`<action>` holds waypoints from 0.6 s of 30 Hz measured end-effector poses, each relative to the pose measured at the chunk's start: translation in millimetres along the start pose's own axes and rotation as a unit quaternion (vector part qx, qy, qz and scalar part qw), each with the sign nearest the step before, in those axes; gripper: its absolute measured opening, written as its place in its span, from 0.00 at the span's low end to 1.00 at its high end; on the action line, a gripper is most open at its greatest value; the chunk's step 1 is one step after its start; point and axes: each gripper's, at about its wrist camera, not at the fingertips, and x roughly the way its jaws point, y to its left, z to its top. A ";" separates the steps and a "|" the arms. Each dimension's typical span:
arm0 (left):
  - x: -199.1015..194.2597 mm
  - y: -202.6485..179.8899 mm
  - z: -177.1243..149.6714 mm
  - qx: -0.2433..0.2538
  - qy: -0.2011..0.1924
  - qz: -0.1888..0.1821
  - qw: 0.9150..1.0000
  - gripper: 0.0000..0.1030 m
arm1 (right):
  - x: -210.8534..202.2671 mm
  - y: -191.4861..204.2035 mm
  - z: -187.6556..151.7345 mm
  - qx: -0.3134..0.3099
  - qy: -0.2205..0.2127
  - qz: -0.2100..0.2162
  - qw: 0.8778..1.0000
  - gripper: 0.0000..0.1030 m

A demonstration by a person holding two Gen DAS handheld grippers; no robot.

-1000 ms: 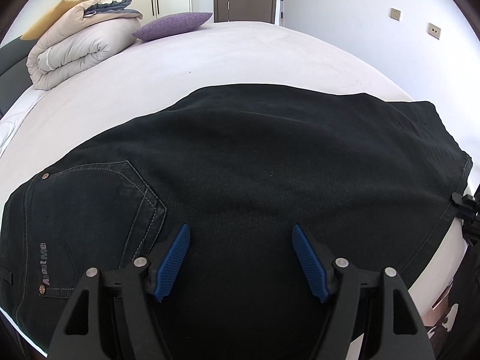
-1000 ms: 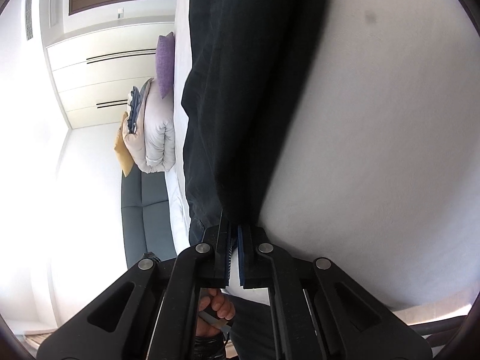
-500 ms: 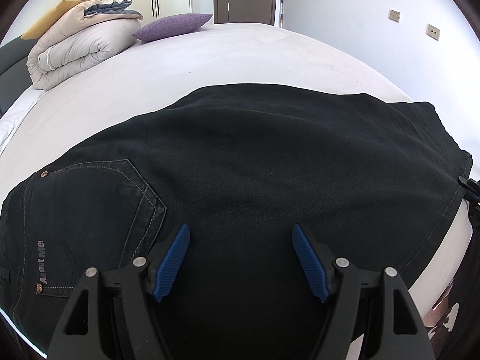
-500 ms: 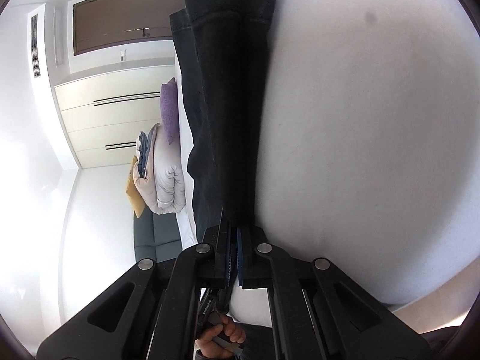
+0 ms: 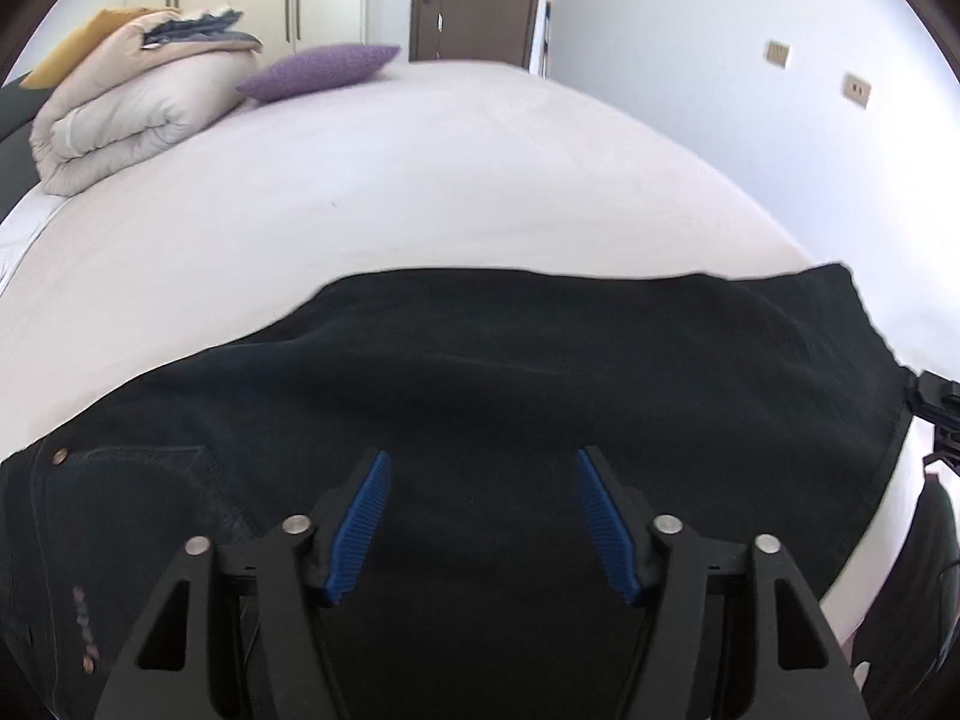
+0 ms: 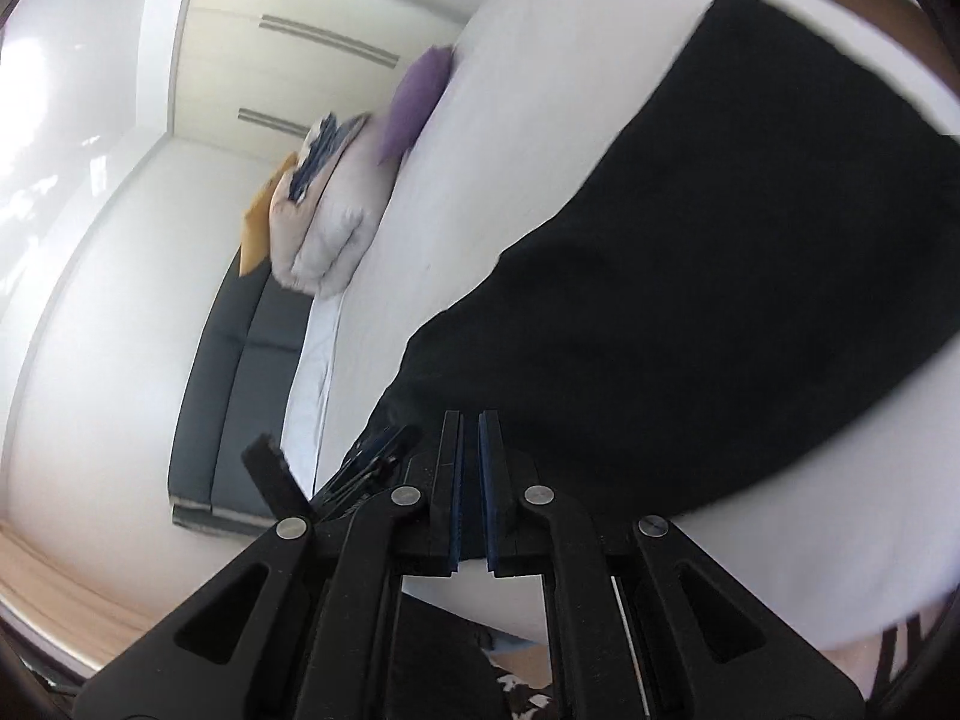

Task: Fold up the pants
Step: 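Lower the hems onto the waistband with the right tool while the left tool presses the jeans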

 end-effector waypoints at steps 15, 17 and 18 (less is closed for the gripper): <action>3.6 33.2 -25.6 -0.032 0.004 0.015 0.999 0.58 | -34.5 -107.7 51.6 0.123 -0.132 -0.084 0.980 0.00; -3.0 42.1 -28.7 -0.042 0.001 0.016 0.999 0.53 | -71.5 -116.1 59.5 0.120 -0.183 -0.111 0.969 0.00; -8.5 48.6 -29.5 -0.052 0.003 0.017 0.998 0.47 | -83.5 -118.0 63.1 0.123 -0.190 -0.116 0.967 0.00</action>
